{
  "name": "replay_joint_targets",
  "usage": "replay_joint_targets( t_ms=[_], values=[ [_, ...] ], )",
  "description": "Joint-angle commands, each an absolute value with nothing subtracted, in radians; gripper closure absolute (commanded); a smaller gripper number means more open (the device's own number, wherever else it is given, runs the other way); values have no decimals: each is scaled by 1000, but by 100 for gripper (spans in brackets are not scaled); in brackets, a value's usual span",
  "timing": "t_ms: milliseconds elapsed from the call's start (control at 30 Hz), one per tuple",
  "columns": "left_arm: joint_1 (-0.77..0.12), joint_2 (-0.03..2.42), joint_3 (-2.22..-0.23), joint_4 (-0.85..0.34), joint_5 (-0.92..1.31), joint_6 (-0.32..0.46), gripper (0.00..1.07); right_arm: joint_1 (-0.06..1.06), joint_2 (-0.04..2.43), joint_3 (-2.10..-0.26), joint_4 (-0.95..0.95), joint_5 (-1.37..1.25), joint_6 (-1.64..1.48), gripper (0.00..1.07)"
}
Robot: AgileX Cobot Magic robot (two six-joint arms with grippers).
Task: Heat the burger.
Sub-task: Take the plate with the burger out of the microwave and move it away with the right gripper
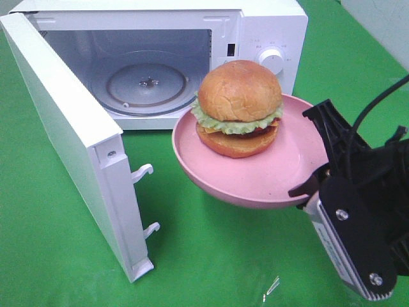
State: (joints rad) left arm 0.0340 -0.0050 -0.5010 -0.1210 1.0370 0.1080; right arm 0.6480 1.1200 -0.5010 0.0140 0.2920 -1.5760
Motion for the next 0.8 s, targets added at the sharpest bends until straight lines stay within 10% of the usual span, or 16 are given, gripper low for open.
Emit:
replay_joint_targets(
  t_ms=[33,800],
  values=[
    [34,-24,-498,-123,1031,107,7,642,1044,-477,-17,266,-1547,107],
    [34,-24,-498,-123,1031,107,7,642,968,-463,-666,618,-496,107]
  ],
)
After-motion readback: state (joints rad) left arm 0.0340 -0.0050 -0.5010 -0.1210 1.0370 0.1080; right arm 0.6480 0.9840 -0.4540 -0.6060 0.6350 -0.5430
